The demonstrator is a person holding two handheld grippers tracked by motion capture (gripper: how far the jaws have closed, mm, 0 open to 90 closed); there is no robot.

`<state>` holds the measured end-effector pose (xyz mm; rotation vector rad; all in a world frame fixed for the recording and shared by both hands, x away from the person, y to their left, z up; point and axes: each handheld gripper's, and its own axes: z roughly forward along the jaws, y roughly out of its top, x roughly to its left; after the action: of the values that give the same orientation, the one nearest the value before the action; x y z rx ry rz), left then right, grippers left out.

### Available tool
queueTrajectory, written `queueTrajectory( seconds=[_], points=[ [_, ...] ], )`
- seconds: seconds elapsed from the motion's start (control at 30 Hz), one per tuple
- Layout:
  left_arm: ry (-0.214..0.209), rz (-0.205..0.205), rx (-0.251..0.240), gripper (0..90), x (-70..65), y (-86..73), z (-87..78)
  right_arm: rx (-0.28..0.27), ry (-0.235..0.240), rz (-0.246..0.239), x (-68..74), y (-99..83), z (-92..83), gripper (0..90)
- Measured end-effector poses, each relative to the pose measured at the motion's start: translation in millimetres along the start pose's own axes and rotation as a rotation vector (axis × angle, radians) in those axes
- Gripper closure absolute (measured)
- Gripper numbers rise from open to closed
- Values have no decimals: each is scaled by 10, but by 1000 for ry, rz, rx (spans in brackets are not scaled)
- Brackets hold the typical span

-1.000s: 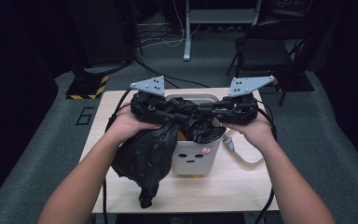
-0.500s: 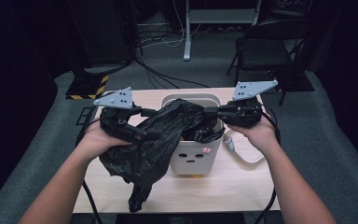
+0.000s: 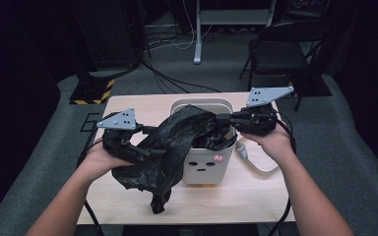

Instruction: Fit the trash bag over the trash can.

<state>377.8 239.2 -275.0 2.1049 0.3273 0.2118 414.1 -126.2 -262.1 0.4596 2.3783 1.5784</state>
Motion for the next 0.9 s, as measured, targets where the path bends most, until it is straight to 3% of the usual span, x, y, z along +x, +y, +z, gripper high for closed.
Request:
queueTrajectory(
  seconds=[0.27,0.37,0.4,0.47,0.5,0.63,0.67,0.73,0.9],
  points=[
    [-26,-26,5,287,48,-167,128,-2,0,2,3,-16,-1,885],
    [-43,-16,10,356,70,-214,164,-5,-1,-2,-2,-22,3,885],
    [-51,-15,15,416,77,-230,178,-6,-1,-1,-2,-25,2,885],
    [-52,-13,15,432,82,-245,189,-5,-1,-1,-2,-25,3,885],
    [-55,-13,19,510,90,-265,197,-5,0,-1,0,-27,4,885],
    [-64,-11,16,687,101,-290,186,-3,2,-2,1,-28,10,886],
    [-73,-7,16,687,105,-290,168,-3,2,-2,1,-28,10,886],
    [-80,-9,7,815,105,-286,131,0,1,-2,2,-26,18,887],
    [-85,20,-16,873,97,-209,-24,4,1,-4,-2,-22,29,887]
  ],
)
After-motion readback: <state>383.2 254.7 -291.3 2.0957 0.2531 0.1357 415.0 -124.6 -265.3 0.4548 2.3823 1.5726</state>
